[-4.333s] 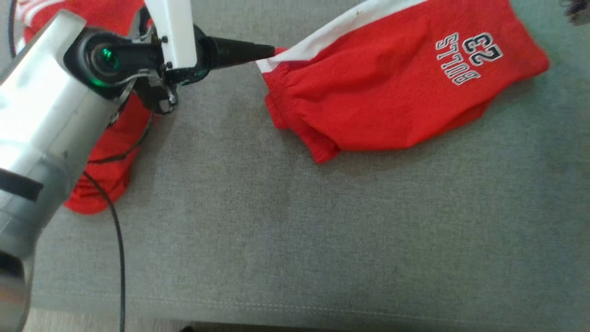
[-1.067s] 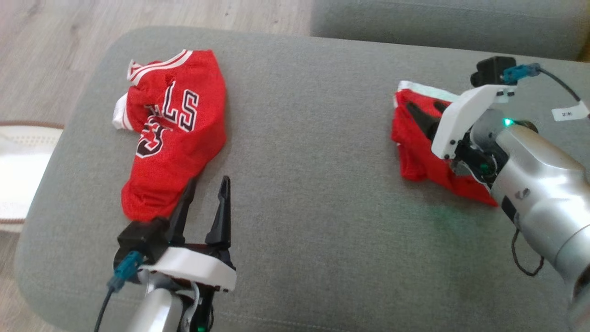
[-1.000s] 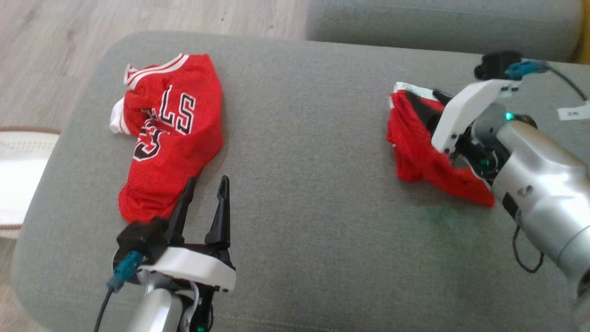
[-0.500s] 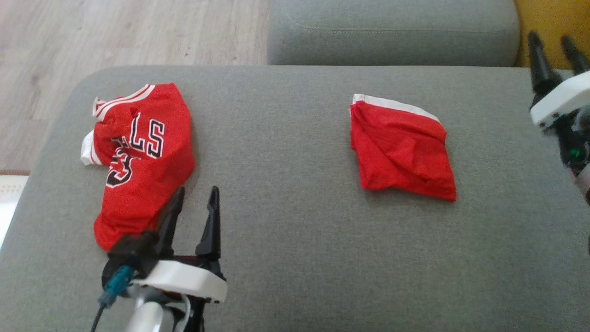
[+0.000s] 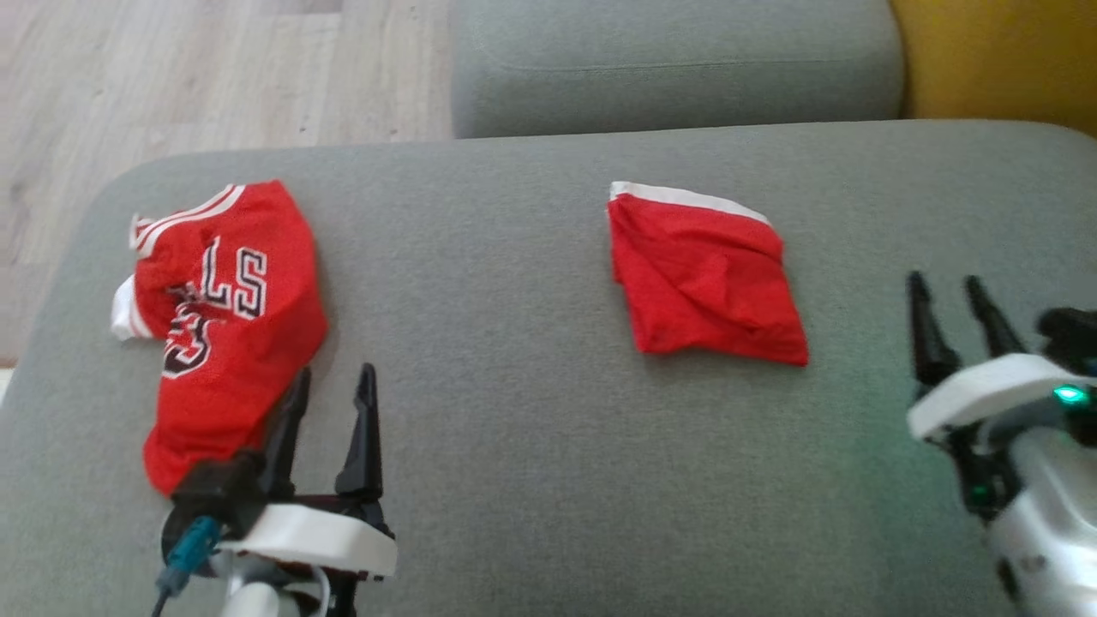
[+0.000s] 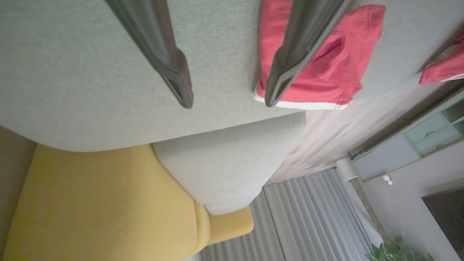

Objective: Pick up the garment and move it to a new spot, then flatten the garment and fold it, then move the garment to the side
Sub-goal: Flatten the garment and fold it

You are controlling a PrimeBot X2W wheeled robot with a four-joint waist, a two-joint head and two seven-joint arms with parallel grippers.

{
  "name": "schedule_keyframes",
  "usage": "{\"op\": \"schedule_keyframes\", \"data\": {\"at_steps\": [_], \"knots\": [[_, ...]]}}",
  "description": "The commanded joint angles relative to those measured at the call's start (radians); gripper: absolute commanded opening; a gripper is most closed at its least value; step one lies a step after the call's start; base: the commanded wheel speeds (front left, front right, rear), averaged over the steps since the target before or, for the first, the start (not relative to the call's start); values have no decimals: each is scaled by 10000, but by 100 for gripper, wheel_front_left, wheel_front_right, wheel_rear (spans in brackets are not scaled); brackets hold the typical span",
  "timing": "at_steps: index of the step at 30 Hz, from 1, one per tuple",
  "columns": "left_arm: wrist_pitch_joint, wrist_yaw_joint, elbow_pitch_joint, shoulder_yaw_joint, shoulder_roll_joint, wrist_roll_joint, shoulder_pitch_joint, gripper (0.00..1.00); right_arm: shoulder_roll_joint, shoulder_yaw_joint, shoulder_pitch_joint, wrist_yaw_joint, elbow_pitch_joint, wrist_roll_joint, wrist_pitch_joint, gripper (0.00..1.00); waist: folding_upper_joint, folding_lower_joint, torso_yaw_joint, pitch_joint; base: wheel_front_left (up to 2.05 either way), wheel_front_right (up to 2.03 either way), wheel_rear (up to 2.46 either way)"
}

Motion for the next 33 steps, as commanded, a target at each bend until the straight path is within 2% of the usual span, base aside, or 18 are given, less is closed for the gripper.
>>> {"op": "schedule_keyframes", "data": {"at_steps": [1, 2, 3, 4, 11, 18, 24, 28, 33], "knots": [[-61, -12, -275, 215, -7, 72, -462, 100, 7, 38, -640, 75, -167, -149, -40, 100, -1, 1, 148, 46, 0, 0, 0], [-61, -8, -246, 181, -7, 54, -488, 100, 144, 83, -760, 75, 61, -339, 100, 77, -1, 1, 258, 73, 0, 0, 0], [-61, -2, -216, 144, -7, 30, -516, 100, 278, 128, -920, 75, 299, -479, 272, 35, -1, 1, 382, 101, 0, 0, 0], [-61, 7, -194, 107, -7, 13, -548, 100, 385, 179, -1119, 75, 546, -607, 454, 0, -1, 1, 512, 148, 0, 0, 0], [-61, 102, -167, -131, -7, -113, -877, 100, 768, 710, -2782, 75, 2939, -1402, 1931, 0, -1, 1, 1674, 606, 0, 0, 0], [-61, 151, -154, -181, -7, -130, -1026, 100, 986, 818, -3203, 75, 4430, -1179, 2753, 0, -1, 1, 2386, 933, 0, 0, 0], [-61, 184, -180, -123, -7, -138, -1054, 100, 1451, 1073, -3015, 75, 4342, -741, 2552, 0, -1, 1, 2459, 1023, 0, 0, 0], [-61, 201, -165, -66, -7, -124, -1024, 100, 1815, 1512, -2824, 75, 3742, -547, 2108, 0, -1, 1, 2302, 967, 0, 0, 0], [-61, 191, -131, -24, -7, -106, -920, 100, 2229, 2593, -2327, 75, 2415, -68, 1378, 0, -1, 1, 1845, 701, 0, 0, 0]]}}
